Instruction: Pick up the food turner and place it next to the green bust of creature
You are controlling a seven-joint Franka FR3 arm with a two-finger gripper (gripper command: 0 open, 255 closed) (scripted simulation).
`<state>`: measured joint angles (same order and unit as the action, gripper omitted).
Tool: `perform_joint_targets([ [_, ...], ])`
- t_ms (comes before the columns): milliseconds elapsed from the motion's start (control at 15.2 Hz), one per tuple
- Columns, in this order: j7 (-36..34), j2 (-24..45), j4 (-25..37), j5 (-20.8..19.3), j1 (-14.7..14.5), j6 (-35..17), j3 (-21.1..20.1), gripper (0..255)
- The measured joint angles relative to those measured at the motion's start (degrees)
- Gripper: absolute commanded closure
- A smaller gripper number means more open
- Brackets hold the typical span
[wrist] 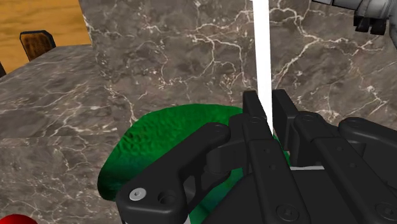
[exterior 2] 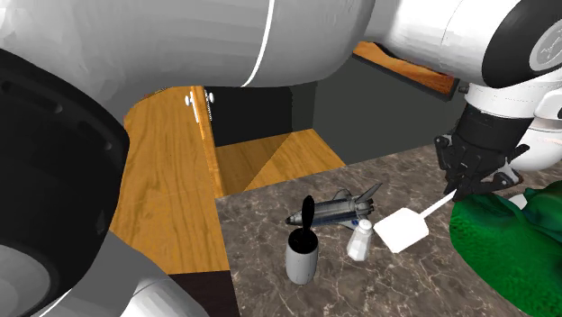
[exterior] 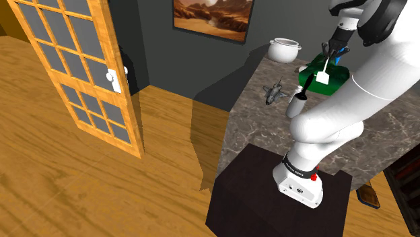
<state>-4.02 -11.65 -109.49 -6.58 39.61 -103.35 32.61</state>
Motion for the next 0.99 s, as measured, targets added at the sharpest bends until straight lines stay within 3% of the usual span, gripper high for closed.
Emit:
perform_joint_targets([
  [990,0.1,0.8,-11.0,-0.1,0.4,-11.7,1.0,255],
])
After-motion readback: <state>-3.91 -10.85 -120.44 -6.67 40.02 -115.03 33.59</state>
